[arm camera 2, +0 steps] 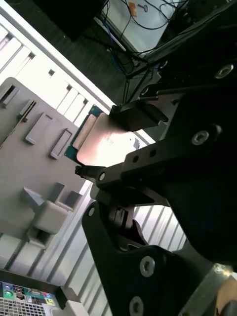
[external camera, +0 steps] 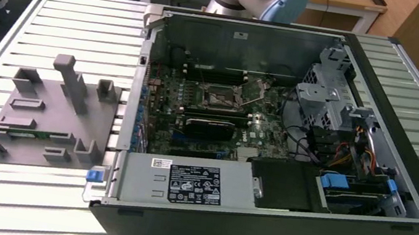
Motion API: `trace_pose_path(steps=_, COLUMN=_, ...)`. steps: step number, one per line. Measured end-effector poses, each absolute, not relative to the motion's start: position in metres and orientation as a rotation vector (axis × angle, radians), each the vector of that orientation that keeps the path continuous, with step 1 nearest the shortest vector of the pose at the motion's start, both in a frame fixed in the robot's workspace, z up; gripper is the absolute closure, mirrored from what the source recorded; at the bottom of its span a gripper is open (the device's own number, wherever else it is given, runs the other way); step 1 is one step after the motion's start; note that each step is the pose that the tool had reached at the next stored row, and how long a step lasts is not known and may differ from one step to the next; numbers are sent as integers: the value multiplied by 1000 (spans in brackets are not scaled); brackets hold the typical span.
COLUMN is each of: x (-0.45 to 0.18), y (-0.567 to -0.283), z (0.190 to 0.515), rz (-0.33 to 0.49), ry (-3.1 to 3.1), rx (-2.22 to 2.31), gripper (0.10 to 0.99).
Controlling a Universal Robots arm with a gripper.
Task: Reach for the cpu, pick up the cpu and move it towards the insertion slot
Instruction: 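Pick up the cpu and move it towards the insertion slot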
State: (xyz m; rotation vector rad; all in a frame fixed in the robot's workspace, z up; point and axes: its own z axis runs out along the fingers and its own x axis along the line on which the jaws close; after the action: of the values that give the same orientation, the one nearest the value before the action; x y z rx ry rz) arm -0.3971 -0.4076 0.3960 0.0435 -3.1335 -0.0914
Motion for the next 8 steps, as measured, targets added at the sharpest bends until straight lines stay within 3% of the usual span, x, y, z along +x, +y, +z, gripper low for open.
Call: trace_pose_path(steps=8, x=-376, y=-408, z=396, rz=-92, ry=-3134, rx=44, gripper=557)
